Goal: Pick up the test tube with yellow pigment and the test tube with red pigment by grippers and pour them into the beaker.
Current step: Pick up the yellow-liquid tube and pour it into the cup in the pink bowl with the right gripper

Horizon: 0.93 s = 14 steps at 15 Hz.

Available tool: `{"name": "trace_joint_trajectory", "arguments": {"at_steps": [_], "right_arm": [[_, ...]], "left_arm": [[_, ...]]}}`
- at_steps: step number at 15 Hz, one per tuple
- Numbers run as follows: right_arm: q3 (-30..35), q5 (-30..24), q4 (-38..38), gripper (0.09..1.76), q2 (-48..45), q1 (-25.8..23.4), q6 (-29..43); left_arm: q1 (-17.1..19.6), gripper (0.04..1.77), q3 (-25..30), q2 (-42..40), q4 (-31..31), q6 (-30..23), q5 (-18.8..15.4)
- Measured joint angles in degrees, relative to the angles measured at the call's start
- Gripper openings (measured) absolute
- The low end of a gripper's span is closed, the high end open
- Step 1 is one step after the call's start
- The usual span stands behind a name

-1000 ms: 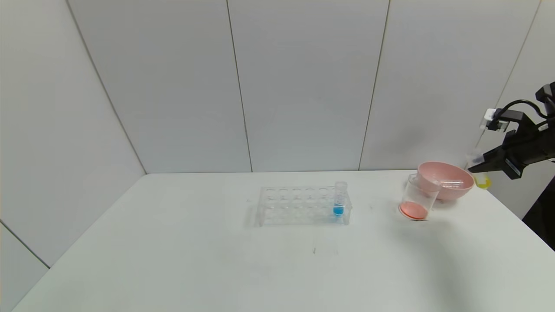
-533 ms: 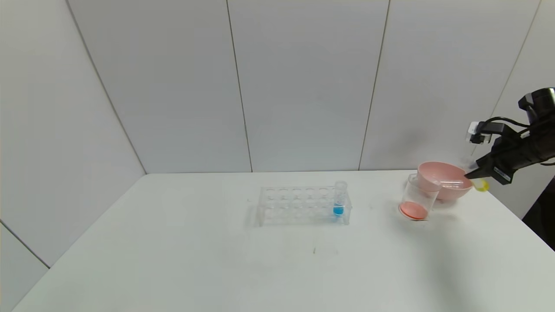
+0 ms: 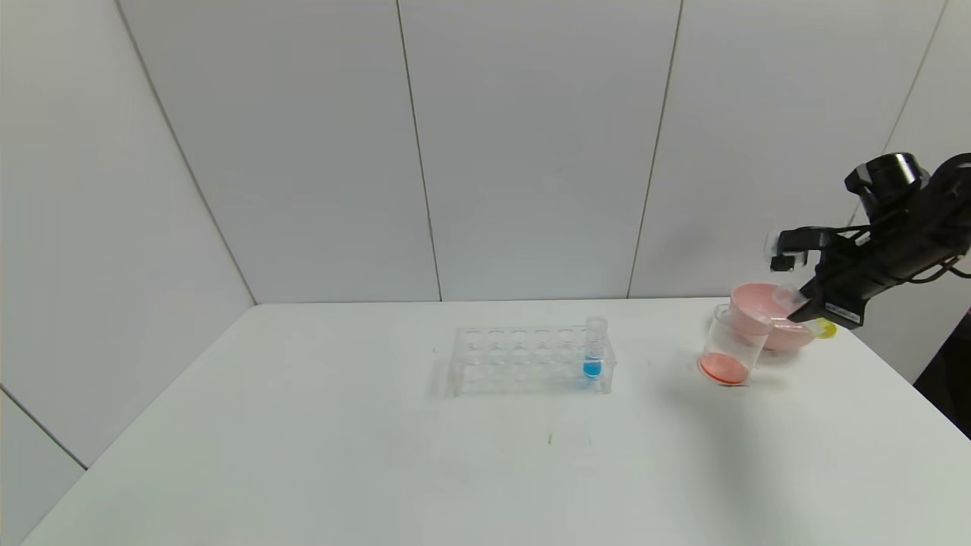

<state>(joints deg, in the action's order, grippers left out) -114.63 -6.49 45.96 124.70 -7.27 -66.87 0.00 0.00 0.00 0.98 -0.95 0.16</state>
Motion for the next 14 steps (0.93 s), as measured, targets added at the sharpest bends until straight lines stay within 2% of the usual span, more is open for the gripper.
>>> {"name": "trace_joint_trajectory", "arguments": {"at_steps": [3,10,14], "right_arm": [[0.0,3.5,0.7,0.50,-0.2,1.3,-1.7],[0.0,7.0,0.4,0.50,-0.3,4.5,-4.4],[0.0,13.4,0.0,0.50,-0.4,6.5,-7.3]], "left_arm": [[0.0,1.72,0.0,0.0,0.0,0.0,0.0],[0.0,1.72,0.0,0.0,0.0,0.0,0.0],[0.0,1.72,0.0,0.0,0.0,0.0,0.0]]}}
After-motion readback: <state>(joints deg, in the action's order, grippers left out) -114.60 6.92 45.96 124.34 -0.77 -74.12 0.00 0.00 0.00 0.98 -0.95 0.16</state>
